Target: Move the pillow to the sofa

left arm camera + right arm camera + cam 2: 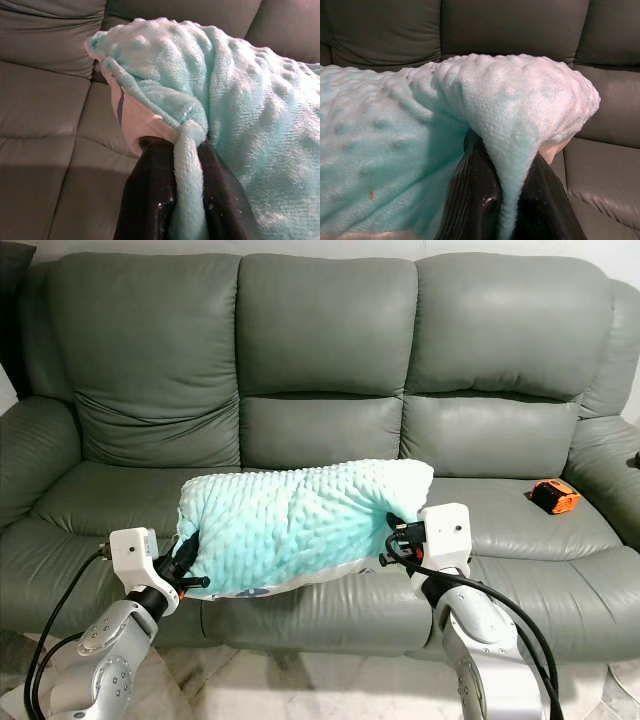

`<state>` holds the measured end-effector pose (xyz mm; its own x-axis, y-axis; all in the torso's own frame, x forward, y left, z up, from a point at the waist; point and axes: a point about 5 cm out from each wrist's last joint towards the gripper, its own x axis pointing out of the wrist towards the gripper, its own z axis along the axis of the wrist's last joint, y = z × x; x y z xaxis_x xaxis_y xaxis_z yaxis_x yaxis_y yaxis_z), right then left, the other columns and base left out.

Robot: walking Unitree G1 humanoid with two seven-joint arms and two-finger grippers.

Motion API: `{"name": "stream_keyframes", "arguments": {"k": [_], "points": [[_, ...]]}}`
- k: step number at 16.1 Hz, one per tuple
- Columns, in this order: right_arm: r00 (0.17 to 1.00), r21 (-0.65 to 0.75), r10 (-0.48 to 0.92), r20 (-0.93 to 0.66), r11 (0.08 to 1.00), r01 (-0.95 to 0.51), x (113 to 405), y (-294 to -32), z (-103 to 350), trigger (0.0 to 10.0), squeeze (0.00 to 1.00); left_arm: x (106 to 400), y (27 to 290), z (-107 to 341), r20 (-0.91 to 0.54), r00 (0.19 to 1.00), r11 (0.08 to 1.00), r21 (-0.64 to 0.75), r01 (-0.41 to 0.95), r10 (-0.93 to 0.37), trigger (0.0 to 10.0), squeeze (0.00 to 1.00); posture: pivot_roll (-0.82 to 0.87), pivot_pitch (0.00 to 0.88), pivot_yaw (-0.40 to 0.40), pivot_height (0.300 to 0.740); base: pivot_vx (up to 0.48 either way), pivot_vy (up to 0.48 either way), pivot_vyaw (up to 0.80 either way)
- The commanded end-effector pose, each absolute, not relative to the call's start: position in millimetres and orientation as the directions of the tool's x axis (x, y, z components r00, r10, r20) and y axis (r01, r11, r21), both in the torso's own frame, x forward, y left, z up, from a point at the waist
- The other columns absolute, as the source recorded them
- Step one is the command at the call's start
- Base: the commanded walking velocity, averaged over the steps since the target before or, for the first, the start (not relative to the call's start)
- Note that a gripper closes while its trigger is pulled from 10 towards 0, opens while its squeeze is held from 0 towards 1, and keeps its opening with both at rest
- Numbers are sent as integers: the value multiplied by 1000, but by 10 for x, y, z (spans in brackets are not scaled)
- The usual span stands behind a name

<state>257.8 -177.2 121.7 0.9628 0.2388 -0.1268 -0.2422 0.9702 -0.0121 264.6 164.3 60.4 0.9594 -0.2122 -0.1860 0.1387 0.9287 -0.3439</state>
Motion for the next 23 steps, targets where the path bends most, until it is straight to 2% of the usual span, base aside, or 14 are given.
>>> {"name": "stream_keyframes", "arguments": {"k": [1, 9, 17, 23], "points": [[967, -20, 234, -99, 971, -237, 2592, -1769, 1272, 10000, 0, 2676, 1649, 630, -177, 962, 933, -331, 143, -210, 10000, 0, -198, 0, 0, 740, 0, 0, 0], [967, -18, 237, -96, 971, -240, 2606, -1752, 1270, 10000, 0, 2691, 1655, 631, -172, 963, 929, -343, 137, -205, 10000, 0, -195, 0, 2, 740, 0, 0, 0], [965, -21, 243, -96, 969, -246, 2612, -1746, 1274, 10000, 0, 2680, 1612, 653, -149, 957, 921, -342, 186, -248, 10000, 0, -194, 0, 0, 740, 0, 0, 0], [964, -25, 247, -98, 968, -250, 2615, -1744, 1271, 10000, 0, 2675, 1602, 646, -148, 954, 917, -348, 196, -260, 10000, 0, -194, 0, -3, 740, 208, 0, 0]]}}
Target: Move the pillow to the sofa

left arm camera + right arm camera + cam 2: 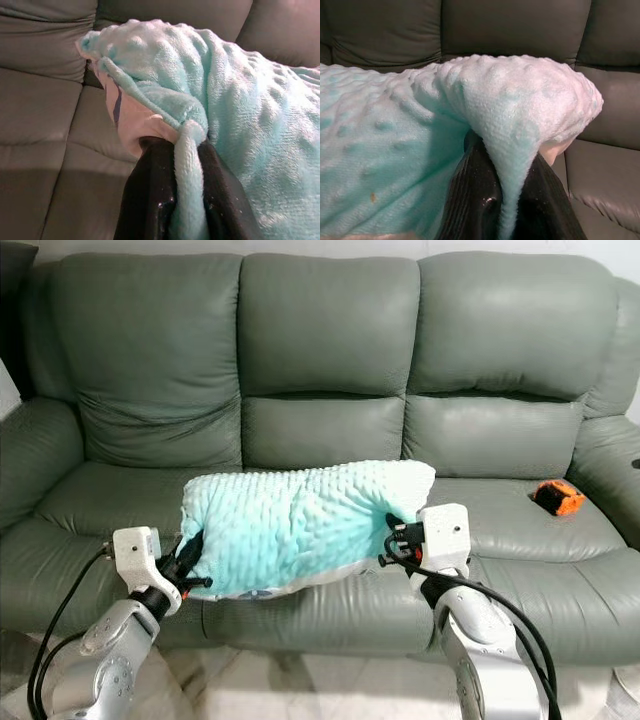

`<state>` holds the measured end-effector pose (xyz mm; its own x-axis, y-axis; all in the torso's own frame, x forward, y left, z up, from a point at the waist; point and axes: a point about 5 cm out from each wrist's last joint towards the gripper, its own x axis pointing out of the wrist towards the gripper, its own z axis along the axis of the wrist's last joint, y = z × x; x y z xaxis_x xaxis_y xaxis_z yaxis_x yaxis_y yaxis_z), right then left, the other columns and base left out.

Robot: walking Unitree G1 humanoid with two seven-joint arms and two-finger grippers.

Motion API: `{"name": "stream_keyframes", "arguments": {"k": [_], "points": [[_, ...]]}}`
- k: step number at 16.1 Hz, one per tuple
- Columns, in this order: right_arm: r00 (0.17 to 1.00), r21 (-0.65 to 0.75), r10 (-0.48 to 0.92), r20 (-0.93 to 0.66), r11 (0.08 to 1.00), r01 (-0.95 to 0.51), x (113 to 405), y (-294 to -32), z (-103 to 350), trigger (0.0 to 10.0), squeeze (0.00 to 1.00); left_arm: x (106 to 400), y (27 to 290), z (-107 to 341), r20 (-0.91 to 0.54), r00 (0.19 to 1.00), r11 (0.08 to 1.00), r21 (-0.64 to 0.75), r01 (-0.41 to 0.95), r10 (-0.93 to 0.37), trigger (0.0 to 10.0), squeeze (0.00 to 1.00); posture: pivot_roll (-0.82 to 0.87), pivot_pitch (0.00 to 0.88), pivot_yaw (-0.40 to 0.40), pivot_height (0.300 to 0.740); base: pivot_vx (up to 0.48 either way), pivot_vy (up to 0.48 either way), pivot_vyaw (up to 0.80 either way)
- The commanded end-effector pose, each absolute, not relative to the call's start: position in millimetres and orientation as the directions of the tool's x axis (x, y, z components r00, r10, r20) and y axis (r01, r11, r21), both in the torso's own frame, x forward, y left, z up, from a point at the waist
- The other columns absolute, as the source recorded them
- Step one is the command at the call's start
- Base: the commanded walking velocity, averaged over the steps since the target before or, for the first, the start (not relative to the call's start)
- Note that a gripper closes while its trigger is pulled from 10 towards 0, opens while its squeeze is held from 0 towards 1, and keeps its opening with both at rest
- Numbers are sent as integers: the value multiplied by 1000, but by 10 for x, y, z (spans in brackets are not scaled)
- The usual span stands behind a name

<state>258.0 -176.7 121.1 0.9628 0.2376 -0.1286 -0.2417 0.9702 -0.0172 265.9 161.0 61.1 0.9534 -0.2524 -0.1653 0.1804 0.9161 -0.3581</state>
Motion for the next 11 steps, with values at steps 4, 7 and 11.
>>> {"name": "stream_keyframes", "arguments": {"k": [4, 7, 11], "points": [[964, -26, 249, -97, 967, -253, 2617, -1743, 1271, 10000, 0, 2672, 1593, 645, -147, 952, 914, -353, 202, -267, 10000, 0, -194, 0, -3, 740, 247, 0, 0], [963, -25, 250, -97, 967, -254, 2619, -1739, 1270, 10000, 0, 2672, 1591, 645, -147, 951, 913, -354, 205, -271, 10000, 0, -195, 0, -2, 740, 250, 0, 0], [963, -25, 253, -98, 966, -256, 2621, -1731, 1267, 10000, 0, 2668, 1588, 641, -151, 951, 912, -355, 203, -270, 10000, 0, -198, 0, -3, 740, 248, 0, 0]]}}
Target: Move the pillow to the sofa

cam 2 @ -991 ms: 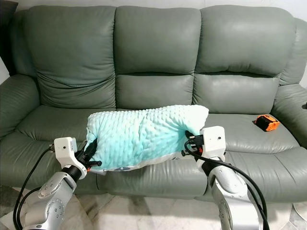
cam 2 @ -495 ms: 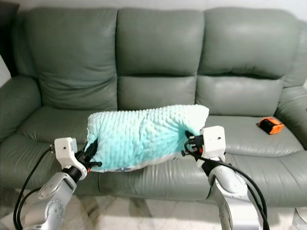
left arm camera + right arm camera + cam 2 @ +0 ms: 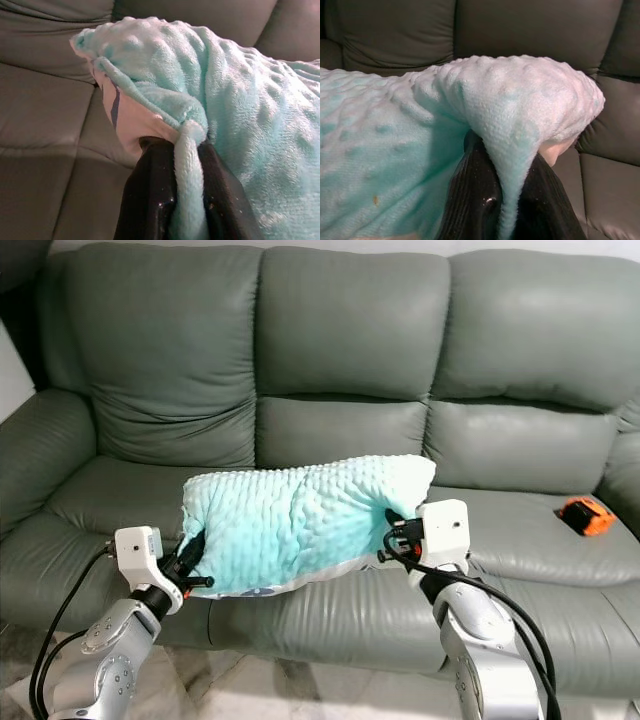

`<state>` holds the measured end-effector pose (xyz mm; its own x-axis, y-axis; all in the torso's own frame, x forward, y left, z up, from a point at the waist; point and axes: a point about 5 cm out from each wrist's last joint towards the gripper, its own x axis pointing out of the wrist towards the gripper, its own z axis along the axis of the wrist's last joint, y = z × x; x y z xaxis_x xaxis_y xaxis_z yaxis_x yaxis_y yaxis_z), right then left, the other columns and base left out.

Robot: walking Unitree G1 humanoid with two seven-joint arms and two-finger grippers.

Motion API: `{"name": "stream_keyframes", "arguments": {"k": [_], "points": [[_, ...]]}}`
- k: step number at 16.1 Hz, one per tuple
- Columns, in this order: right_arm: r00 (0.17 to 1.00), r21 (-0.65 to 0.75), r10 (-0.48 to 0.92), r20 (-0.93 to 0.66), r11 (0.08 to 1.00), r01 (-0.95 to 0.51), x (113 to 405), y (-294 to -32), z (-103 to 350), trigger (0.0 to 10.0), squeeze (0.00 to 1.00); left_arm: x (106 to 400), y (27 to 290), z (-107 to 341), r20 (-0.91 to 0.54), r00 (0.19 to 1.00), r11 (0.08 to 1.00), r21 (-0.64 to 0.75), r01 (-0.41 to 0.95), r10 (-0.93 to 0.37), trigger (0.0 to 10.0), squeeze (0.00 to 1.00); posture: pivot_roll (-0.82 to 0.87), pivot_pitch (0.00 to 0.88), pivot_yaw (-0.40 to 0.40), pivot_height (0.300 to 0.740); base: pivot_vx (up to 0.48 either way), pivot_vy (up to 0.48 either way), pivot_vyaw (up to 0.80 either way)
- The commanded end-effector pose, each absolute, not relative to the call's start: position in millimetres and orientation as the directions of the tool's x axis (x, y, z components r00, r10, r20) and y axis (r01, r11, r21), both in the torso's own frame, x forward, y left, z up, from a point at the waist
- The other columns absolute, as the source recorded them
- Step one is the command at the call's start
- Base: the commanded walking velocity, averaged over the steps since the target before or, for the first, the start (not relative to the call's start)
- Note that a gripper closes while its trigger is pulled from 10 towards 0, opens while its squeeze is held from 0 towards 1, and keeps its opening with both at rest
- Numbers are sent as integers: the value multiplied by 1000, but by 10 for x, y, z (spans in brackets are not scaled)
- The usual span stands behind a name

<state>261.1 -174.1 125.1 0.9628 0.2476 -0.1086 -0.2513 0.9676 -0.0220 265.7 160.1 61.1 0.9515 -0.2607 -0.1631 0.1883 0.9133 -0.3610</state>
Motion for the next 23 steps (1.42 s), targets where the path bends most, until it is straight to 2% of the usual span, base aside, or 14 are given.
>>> {"name": "stream_keyframes", "arguments": {"k": [1, 14, 16, 19, 23], "points": [[963, -25, 253, -98, 966, -256, 2621, -1731, 1267, 10000, 0, 2661, 1587, 636, -152, 950, 912, -356, 203, -271, 10000, 0, -198, 0, -3, 740, 247, 0, 0], [963, -22, 251, -100, 967, -254, 2616, -1716, 1255, 10000, 0, 2658, 1572, 630, -158, 946, 908, -361, 213, -284, 10000, 0, -200, 0, 0, 740, 258, 0, 0], [963, -19, 249, -104, 967, -253, 2606, -1718, 1237, 10000, 0, 2654, 1574, 620, -164, 946, 909, -361, 207, -281, 10000, 0, -192, 0, 0, 740, 0, 0, 0], [961, -19, 255, -106, 966, -258, 2623, -1710, 1233, 10000, 0, 2677, 1585, 612, -175, 949, 920, -341, 191, -262, 10000, 0, -191, 0, -1, 740, 0, 0, 0], [960, -12, 257, -111, 966, -259, 2693, -1667, 1190, 10000, 0, 2790, 1787, 568, -202, 959, 964, -220, 153, -198, 10000, 0, -181, 0, 3, 740, 0, 0, 0]]}}
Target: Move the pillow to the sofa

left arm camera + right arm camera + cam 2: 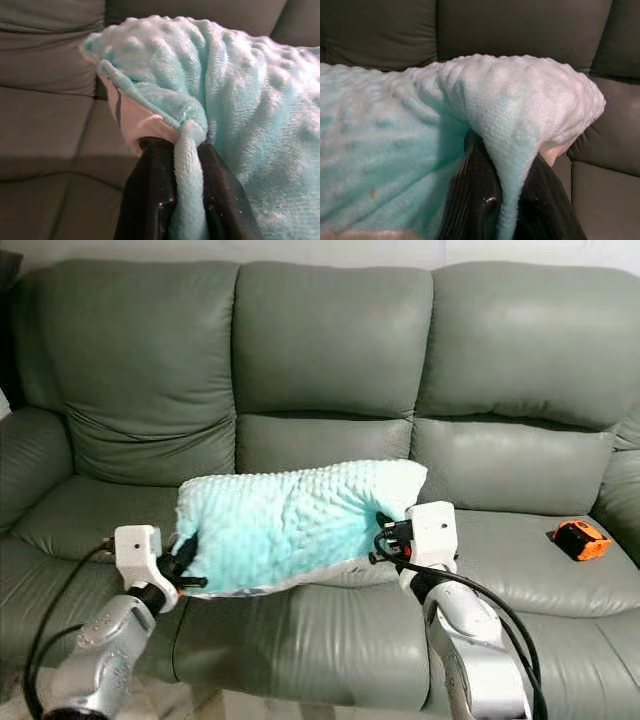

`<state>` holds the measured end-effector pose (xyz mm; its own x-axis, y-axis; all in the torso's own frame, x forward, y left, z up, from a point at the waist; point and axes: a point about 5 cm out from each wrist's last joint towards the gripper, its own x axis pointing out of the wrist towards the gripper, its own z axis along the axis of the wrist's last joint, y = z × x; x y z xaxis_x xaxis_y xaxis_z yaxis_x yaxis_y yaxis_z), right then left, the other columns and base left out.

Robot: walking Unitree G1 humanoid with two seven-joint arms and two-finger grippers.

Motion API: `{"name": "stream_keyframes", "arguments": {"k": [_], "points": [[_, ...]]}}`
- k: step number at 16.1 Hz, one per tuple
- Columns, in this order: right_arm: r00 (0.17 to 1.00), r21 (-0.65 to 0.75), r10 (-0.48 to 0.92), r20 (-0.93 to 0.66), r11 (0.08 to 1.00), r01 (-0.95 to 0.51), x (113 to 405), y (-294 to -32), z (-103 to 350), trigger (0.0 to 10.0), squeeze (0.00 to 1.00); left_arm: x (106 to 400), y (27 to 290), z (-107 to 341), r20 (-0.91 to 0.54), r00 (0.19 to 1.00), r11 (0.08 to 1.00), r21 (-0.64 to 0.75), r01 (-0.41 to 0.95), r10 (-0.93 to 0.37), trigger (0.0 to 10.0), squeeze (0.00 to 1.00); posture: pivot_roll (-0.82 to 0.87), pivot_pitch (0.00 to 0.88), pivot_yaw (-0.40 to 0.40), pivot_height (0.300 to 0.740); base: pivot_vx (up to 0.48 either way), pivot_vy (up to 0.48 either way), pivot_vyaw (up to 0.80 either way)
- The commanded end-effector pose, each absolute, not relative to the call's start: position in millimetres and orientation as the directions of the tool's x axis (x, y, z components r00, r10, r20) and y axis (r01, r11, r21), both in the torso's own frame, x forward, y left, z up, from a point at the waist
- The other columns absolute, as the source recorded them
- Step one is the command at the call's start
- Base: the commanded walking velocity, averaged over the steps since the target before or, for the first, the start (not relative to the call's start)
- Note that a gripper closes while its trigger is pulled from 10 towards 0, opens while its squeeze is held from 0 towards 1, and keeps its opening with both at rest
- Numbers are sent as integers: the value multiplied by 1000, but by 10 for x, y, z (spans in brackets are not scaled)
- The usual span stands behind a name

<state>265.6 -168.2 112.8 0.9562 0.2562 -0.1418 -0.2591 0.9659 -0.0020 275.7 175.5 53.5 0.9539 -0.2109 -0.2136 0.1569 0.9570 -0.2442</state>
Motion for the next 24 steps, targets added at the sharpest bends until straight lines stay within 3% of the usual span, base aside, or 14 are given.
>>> {"name": "stream_keyframes", "arguments": {"k": [1, 12, 24], "points": [[960, -13, 257, -110, 966, -260, 2700, -1664, 1188, 10000, 0, 2810, 1825, 564, -205, 960, 968, -206, 147, -189, 10000, 0, -178, 0, 5, 740, 0, 0, 0], [956, 75, 288, -48, 956, -284, 2912, -1424, 1222, 10000, 0, 3218, 2009, 836, -103, 980, 985, -41, 169, -173, 10000, 0, -145, 0, 55, 740, 0, 0, 0], [930, 144, 365, 36, 919, -366, 2991, -990, 1287, 10000, 0, 3404, 2241, 1056, -32, 988, 988, -22, 151, -152, 10000, 0, -108, 0, 151, 740, 0, 0, 0]]}}
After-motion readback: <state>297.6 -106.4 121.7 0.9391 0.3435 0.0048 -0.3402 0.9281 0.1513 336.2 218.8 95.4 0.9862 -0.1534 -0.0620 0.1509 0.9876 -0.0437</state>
